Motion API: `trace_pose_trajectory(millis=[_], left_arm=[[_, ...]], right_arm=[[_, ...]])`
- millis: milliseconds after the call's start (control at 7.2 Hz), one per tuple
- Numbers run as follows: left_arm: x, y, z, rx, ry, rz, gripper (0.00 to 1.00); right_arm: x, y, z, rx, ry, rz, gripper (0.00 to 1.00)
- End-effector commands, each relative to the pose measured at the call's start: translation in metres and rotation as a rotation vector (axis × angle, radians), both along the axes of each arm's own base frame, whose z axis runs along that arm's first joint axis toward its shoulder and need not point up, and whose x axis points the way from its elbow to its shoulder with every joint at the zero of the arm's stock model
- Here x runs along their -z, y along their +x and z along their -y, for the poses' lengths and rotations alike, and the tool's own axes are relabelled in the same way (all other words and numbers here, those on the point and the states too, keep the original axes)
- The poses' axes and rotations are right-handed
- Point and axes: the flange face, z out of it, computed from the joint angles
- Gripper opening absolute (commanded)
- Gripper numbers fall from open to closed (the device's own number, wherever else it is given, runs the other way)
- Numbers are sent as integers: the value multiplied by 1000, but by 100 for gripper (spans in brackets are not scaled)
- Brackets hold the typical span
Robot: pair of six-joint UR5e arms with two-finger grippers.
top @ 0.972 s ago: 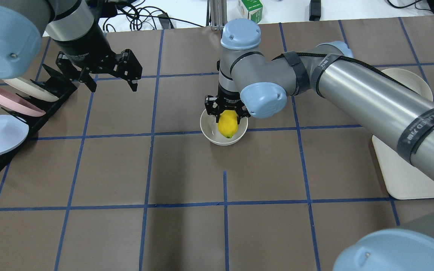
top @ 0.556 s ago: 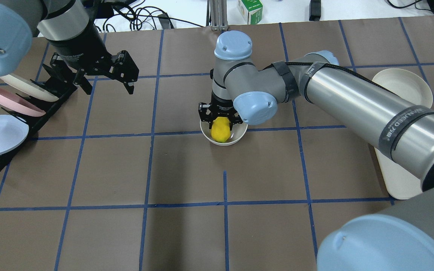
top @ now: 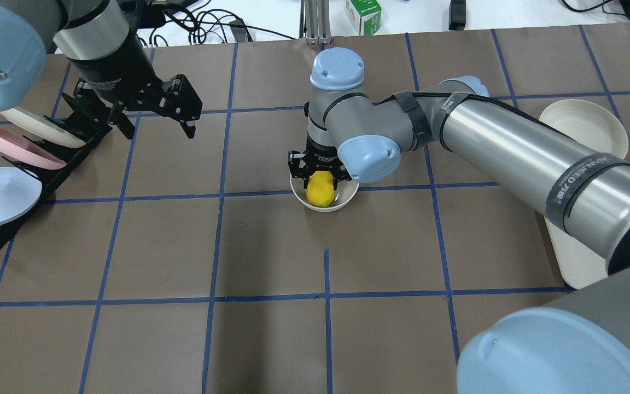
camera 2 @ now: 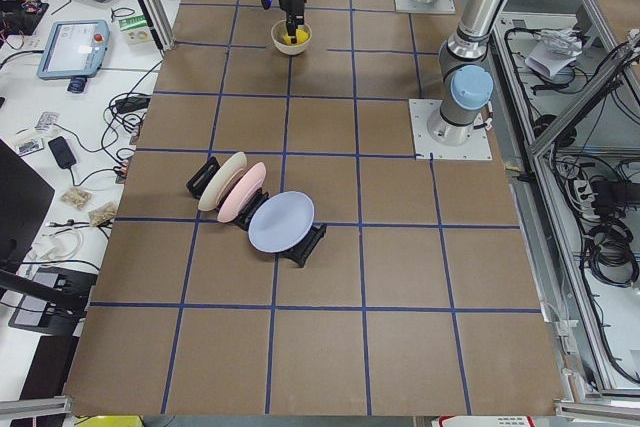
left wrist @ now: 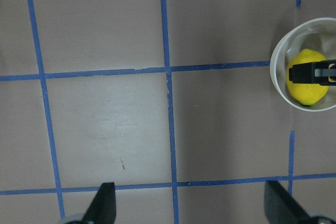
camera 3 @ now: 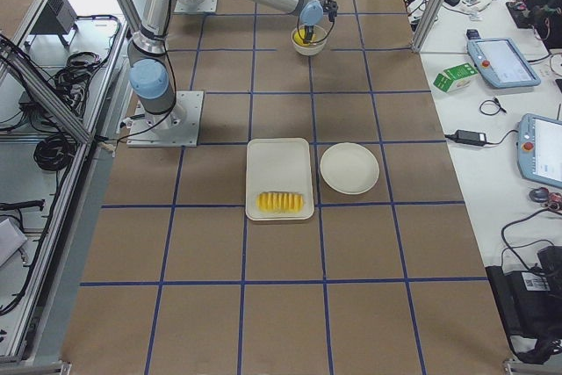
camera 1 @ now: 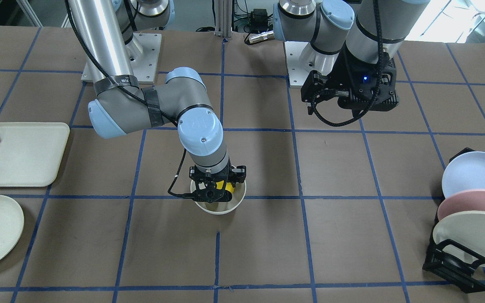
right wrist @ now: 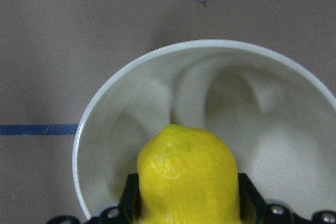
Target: Place bowl and put lemon in it
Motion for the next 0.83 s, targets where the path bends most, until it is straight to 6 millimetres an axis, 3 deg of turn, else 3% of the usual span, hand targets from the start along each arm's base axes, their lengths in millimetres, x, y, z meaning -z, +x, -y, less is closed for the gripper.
trace_pose_trajectory(millis=[0, 278, 417, 694], left_arm=[[-1, 0, 1, 0, -1, -3, 100], [2, -2, 3, -10, 4, -4, 100], [0, -3, 1, -8, -1, -4, 100], [-4, -4, -2, -5, -8, -4, 100]], right_arm=[[0, -2, 3, -2, -10, -11, 100], [-25, -18, 12, 27, -45, -30, 100], [-56, -36, 11, 44, -70, -43, 100], [-131, -101, 5, 127, -78, -45, 100]])
